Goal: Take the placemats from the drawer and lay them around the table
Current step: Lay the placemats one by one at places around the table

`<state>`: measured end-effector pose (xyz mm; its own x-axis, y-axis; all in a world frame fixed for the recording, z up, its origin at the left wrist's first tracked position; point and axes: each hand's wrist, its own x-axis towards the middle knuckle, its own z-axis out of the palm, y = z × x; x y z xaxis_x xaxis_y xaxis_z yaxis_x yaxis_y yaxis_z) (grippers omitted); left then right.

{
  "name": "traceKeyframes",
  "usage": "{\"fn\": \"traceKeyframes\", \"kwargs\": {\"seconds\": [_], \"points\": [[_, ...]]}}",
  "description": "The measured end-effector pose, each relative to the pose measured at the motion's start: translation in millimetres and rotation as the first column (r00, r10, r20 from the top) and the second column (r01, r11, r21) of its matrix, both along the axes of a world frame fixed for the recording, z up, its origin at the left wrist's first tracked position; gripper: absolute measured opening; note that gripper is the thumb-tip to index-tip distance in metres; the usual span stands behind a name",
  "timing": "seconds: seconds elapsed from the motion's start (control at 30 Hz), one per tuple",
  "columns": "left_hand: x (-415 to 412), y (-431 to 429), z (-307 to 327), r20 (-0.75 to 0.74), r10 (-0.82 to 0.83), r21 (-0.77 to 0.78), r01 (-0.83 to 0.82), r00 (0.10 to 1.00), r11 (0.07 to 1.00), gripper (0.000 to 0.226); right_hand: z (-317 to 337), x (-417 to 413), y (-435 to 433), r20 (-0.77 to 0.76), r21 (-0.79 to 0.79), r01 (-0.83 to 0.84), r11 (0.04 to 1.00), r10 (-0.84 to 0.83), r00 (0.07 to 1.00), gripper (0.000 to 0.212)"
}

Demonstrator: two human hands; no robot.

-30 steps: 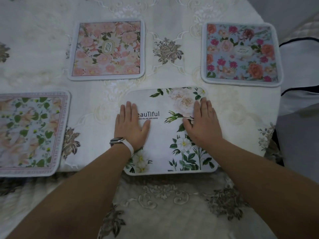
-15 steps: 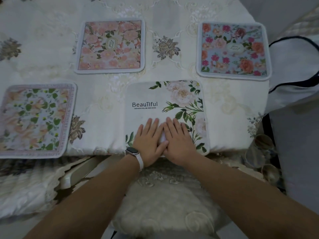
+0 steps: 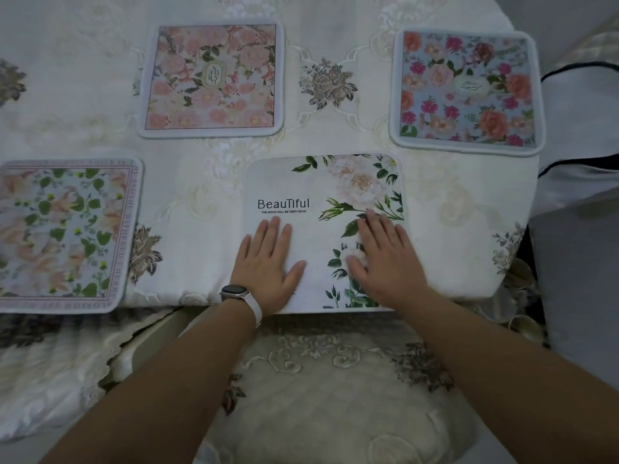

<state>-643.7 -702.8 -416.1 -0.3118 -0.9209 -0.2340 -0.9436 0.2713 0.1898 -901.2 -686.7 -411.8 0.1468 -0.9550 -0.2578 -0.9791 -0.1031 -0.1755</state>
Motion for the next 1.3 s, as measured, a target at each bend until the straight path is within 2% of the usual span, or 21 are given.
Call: {"fn": "traceKeyframes", "kwargs": {"seconds": [0.17, 0.37, 0.57, 0.67, 0.8, 0.97, 1.17, 1.3], "points": [[4.1, -21.5, -1.8, -0.008, 0.083, -0.012, -0.083, 0.997, 0.996, 0.078, -1.0, -9.7, -20.3, -0.037, -0.003, 0.053, 0.999, -0.053, 0.998, 0.078], [-40.0, -60.7, -0.2, -0.007, -0.189, -0.023, 0.189, 0.982, 0.982, 0.065, 3.5, 41.4, -48.3, -0.010, -0.049, -0.158, 0.986, 0.157, 0.987, 0.067], [-37.0, -84.9, -3.0, -0.023, -0.093, -0.031, 0.093, 0.995, 0.995, 0.065, -1.1, 34.5, -73.0, 0.014, -0.069, -0.098, 0.993, 0.099, 0.995, 0.069], [-32.2, -85.0, -2.9, -0.007, 0.031, -0.037, -0.031, 1.000, 0.999, 0.071, -3.1, 15.7, -79.7, 0.004, -0.065, 0.025, 0.998, -0.025, 1.000, 0.073], [-18.8, -65.3, -1.9, -0.013, 0.103, -0.040, -0.103, 0.995, 0.994, 0.075, -4.2, -9.5, -60.8, 0.008, -0.048, 0.140, 0.989, -0.139, 0.990, 0.075], [5.8, -28.2, 3.5, 0.047, 0.134, 0.023, -0.135, 0.990, 0.991, 0.081, 2.6, -30.7, -33.6, -0.015, 0.010, 0.180, 0.984, -0.180, 0.984, 0.080], [29.1, 4.5, 29.7, 0.116, 0.104, 0.124, -0.119, 0.988, 0.985, 0.081, 24.4, -32.6, -6.4, -0.068, 0.044, 0.115, 0.992, -0.112, 0.991, 0.073], [39.6, 18.4, 60.4, 0.079, 0.114, 0.081, -0.120, 0.990, 0.989, 0.070, 53.1, -14.4, -7.3, 0.028, -0.025, -0.025, 0.999, 0.026, 0.999, 0.053]]}}
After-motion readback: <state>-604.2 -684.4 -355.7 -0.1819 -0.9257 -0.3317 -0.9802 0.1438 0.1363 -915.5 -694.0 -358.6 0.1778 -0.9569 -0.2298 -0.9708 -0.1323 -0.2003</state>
